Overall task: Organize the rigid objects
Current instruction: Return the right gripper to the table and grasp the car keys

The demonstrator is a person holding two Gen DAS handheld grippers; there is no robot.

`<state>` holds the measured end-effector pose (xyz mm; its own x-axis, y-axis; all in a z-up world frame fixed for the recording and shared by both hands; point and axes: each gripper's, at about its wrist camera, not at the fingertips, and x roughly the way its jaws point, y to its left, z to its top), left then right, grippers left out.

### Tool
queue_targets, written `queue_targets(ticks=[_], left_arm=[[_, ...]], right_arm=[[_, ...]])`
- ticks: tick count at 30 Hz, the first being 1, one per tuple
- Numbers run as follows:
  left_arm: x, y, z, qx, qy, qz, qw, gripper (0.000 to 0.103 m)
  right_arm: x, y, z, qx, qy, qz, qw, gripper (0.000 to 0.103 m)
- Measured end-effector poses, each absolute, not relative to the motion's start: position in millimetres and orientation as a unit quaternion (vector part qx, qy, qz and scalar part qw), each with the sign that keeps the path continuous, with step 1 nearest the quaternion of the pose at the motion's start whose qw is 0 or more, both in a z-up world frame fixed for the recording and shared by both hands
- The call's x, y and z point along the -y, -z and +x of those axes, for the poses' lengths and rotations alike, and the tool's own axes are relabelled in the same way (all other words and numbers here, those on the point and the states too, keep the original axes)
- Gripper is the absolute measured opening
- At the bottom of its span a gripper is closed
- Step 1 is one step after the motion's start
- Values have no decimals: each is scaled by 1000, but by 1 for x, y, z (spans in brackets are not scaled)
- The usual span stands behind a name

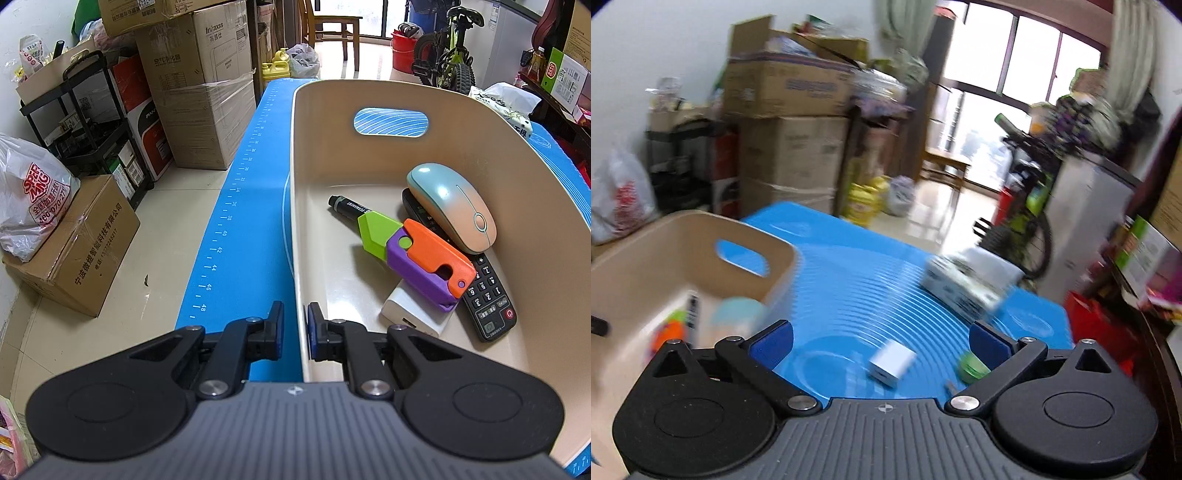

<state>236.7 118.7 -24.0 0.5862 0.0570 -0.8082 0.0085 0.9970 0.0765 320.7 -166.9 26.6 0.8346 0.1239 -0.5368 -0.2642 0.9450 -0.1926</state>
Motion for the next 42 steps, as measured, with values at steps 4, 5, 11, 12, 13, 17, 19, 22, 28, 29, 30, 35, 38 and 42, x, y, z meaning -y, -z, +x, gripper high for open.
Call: queue_targets(ticks=[4, 5, 11, 12, 13, 17, 19, 22, 28, 29, 30, 35, 38, 42], left_arm=[[-119, 24, 237, -455, -14, 36, 890, 16], [-120, 24, 237, -455, -14, 36, 890, 16], [-120, 24, 237, -455, -13, 36, 890, 17], [-119, 24, 237, -455, -13, 36, 890, 17], [-119, 24, 237, -455, -14, 36, 890, 17], [-119, 24, 237, -455, -14, 36, 890, 17], [-120, 24, 237, -455, -13, 36, 890, 17], [-119, 24, 237, -455, -14, 36, 890, 17], [-120, 24, 237, -455, -13, 36, 890, 17], [-120, 24, 236, -455, -13, 36, 890, 17], [-120, 24, 236, -455, -13, 36, 890, 17], [-120, 24, 236, -455, -13, 36, 890, 17], [-120, 24, 236, -454, -13, 36, 890, 18], [-120, 24, 236, -455, -13, 36, 890, 18]], right_arm=[[194, -3, 333, -298, -72, -114, 945, 101], [202, 3, 337, -305, -65, -105, 944, 101], [231, 40, 353, -330, -40, -63, 941, 101], [234, 46, 353, -332, -40, -58, 941, 101], [237, 52, 354, -336, -42, -53, 939, 101], [240, 69, 357, -338, -43, -60, 938, 101], [239, 75, 361, -337, -37, -67, 939, 101], [243, 82, 366, -337, -25, -47, 940, 101], [252, 94, 381, -334, -1, 1, 943, 98], [252, 97, 383, -337, 3, 5, 942, 93], [252, 100, 386, -340, 6, 7, 940, 87], [251, 108, 388, -338, 10, 16, 941, 71], [247, 106, 384, -321, 11, -6, 947, 46], [244, 102, 382, -320, 2, -27, 947, 41]])
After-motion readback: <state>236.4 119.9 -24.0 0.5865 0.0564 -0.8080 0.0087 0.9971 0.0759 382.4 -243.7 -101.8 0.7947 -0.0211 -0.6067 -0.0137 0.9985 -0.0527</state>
